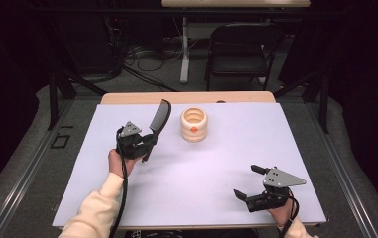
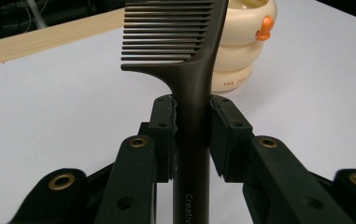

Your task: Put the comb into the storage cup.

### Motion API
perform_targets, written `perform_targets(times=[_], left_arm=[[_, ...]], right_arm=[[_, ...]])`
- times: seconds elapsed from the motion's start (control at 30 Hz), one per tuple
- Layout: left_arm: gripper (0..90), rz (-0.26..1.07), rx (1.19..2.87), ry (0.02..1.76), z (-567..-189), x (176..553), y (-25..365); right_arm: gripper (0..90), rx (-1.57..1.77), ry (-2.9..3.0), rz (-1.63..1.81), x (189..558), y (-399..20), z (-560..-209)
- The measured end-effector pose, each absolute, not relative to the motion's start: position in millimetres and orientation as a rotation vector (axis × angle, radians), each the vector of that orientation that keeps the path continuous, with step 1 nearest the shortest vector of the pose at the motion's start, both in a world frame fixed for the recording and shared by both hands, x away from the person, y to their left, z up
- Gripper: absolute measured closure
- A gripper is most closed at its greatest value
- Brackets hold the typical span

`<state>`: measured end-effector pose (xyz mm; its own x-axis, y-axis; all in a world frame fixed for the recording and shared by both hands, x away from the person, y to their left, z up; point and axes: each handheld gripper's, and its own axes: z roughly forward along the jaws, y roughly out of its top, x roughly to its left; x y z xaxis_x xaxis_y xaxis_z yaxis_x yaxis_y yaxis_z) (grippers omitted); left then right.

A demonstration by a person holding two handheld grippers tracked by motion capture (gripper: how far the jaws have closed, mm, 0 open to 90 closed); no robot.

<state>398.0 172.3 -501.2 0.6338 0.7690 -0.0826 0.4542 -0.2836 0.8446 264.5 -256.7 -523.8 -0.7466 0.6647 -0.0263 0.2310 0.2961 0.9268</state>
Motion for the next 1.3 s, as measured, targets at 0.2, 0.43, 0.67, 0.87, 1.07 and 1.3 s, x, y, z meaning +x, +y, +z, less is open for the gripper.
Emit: perform_targets(times=[0.2, 0.43, 0.67, 0.87, 1.07, 1.3], left_arm=[[72.0, 0.426, 1.911, 0.956, -498.7, 400.8, 168.9], [71.9, 0.430, 1.896, 0.949, -495.6, 403.2, 165.0], [71.9, 0.430, 1.886, 0.938, -492.7, 406.0, 161.4], [71.9, 0.429, 1.881, 0.934, -490.3, 409.1, 158.8], [71.9, 0.428, 1.880, 0.928, -488.1, 412.8, 155.5], [71.9, 0.424, 1.876, 0.924, -483.8, 415.8, 151.2]], right_arm=[[0.3, 0.806, 2.163, 1.444, 264.6, -256.7, -524.0], [0.4, 0.812, 2.161, 1.445, 264.8, -256.7, -524.1], [0.4, 0.812, 2.159, 1.443, 264.8, -257.0, -524.1], [0.4, 0.812, 2.160, 1.444, 264.6, -256.9, -524.0], [0.4, 0.808, 2.161, 1.441, 264.9, -257.2, -524.2], [0.4, 0.810, 2.161, 1.441, 264.8, -257.3, -524.1]])
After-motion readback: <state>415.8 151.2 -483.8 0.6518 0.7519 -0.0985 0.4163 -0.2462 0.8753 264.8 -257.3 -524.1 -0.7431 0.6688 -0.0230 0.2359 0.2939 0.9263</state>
